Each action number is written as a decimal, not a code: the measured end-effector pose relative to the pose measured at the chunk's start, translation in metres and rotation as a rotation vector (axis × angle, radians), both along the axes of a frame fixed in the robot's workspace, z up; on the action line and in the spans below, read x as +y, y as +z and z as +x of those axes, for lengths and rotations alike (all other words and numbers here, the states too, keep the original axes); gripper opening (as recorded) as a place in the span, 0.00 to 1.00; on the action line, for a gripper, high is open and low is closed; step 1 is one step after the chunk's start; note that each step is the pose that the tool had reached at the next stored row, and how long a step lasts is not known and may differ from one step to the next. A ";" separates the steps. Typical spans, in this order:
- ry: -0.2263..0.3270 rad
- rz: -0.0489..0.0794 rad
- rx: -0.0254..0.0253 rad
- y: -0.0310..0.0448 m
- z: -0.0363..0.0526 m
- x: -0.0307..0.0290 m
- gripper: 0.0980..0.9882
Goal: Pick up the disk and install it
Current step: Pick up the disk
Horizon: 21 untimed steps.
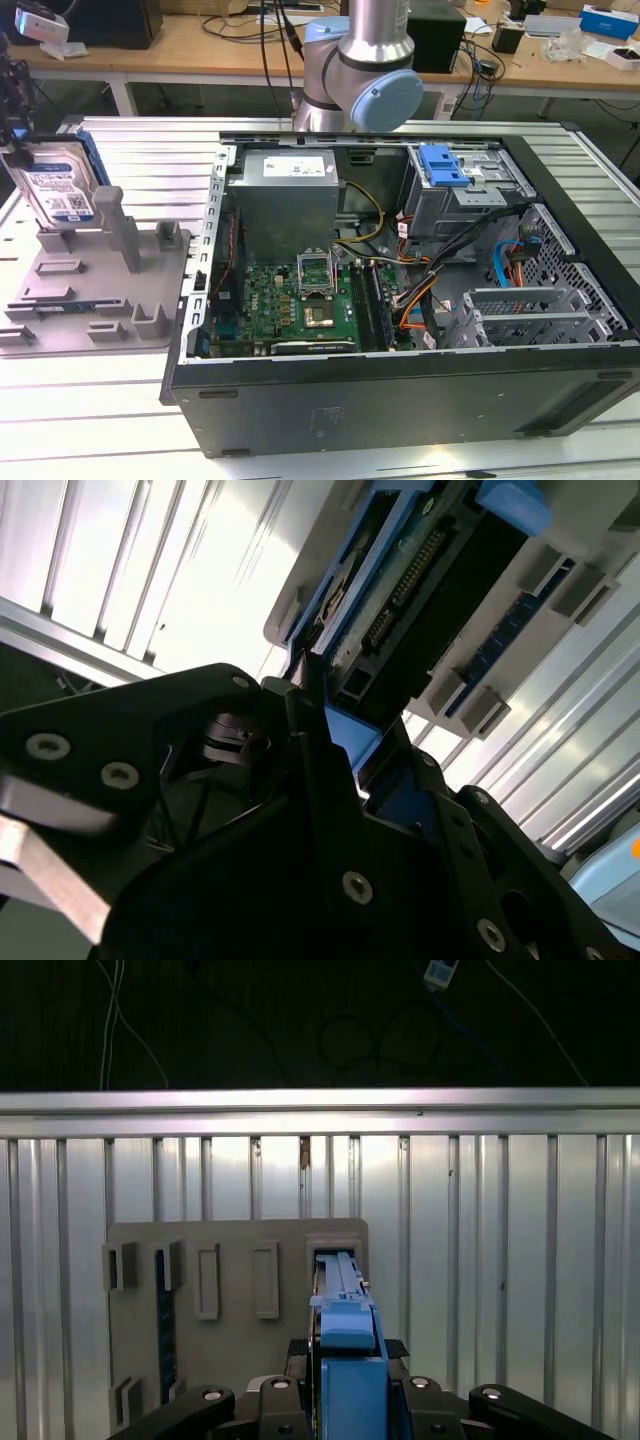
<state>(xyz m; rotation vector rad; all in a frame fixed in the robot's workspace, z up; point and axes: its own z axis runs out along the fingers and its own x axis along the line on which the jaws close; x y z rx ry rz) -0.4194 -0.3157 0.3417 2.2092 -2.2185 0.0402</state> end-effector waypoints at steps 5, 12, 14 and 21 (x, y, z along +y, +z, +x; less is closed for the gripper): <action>0.000 0.000 -0.0001 0.0140 0.0000 0.0000 0.30; 0.000 0.000 0.0000 0.0343 0.0000 0.0001 0.30; 0.000 0.001 -0.0001 0.0395 0.0000 0.0002 0.30; 0.000 0.001 0.0000 0.0595 0.0000 0.0003 0.30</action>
